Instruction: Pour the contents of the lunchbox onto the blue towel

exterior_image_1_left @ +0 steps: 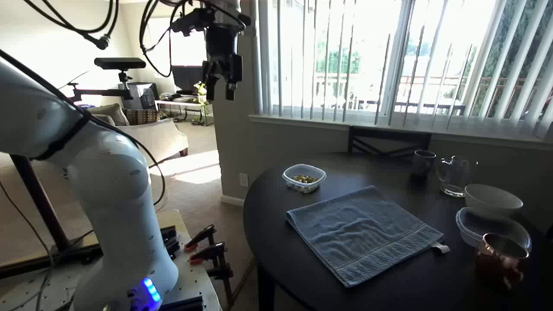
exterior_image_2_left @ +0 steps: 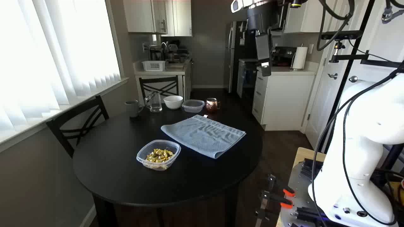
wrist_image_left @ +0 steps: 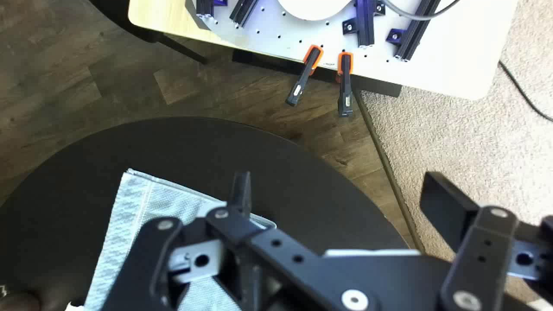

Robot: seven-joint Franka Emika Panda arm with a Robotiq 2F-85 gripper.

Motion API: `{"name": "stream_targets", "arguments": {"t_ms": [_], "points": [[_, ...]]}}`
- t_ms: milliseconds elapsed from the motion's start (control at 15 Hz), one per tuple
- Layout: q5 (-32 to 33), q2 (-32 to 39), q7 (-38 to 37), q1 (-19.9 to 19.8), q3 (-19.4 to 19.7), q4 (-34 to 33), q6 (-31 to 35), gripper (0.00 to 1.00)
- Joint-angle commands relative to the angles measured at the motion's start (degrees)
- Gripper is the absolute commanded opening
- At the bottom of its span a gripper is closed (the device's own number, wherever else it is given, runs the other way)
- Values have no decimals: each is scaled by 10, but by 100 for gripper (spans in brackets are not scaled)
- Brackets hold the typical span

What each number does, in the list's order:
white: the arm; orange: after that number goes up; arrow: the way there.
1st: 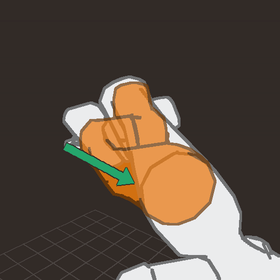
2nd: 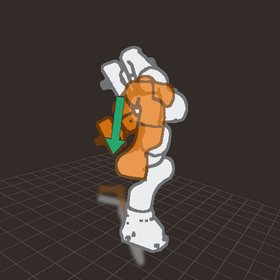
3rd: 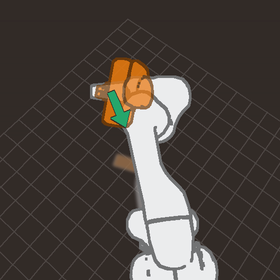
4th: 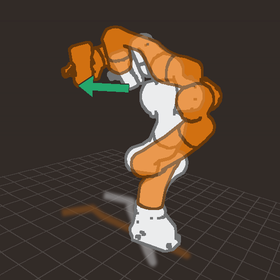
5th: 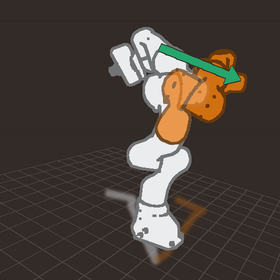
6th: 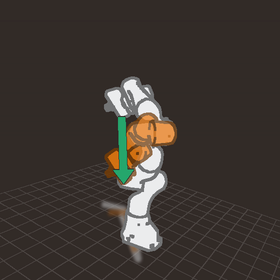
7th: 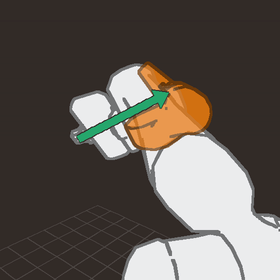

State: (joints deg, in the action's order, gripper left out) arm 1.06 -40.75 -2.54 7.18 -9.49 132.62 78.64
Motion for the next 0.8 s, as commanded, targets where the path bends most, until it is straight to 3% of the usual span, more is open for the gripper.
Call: {"name": "stream_targets", "arguments": {"t_ms": [0, 400, 733], "points": [[1, 1, -2, 3, 2, -1, -1, 100], [1, 1, -2, 3, 2, -1, -1, 100], [-4, 152, 23, 11, -4, -96, 110, 100]]}}
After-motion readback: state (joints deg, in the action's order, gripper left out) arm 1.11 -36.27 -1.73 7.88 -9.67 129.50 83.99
